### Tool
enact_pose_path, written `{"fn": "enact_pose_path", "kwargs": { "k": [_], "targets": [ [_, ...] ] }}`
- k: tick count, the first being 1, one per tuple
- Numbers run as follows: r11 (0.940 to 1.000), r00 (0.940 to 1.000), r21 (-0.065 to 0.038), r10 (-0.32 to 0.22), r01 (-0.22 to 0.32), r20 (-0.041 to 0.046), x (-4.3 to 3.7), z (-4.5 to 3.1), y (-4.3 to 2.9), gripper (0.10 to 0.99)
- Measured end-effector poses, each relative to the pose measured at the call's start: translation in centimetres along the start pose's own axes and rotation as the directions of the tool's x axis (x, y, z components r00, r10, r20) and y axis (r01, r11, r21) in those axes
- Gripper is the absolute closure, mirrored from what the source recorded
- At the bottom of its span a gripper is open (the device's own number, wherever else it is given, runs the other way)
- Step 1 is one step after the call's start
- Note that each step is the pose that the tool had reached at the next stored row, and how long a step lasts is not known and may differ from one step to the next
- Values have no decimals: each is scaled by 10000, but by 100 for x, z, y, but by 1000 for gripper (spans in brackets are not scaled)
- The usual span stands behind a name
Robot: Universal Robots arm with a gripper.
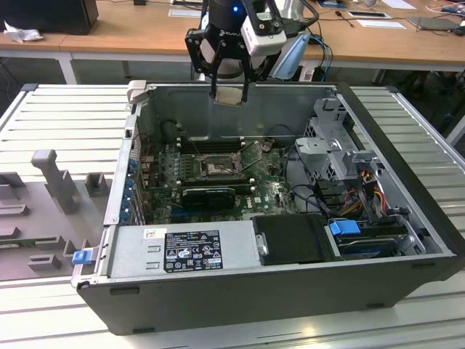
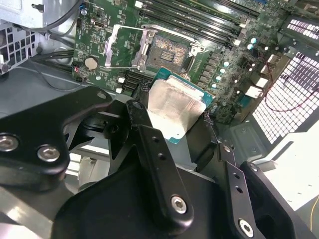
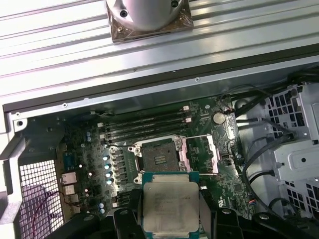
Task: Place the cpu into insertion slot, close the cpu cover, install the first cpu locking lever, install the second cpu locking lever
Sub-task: 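Place the cpu into insertion slot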
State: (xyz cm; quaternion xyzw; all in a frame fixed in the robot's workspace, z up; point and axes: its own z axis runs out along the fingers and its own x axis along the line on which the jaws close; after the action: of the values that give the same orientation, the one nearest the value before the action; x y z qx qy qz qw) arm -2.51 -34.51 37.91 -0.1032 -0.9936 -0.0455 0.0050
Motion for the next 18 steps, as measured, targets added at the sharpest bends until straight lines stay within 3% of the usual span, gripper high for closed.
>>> {"fn": "enact_pose_path", "kwargs": {
  "k": [3, 6, 12, 14, 18],
  "targets": [
    [9996, 9996, -5, 270, -270, 24, 0, 0, 0, 545],
    [9954, 9953, -22, 960, -960, 85, 0, 3, 0, 545],
    [9941, 9940, -7, 1087, -1087, 100, 0, 36, -4, 545],
    [9903, 9902, -16, 1390, -1390, 127, 0, 37, -3, 545],
    [9760, 9758, -43, 2177, -2176, 195, -1, 39, -4, 545]
  ]
}}
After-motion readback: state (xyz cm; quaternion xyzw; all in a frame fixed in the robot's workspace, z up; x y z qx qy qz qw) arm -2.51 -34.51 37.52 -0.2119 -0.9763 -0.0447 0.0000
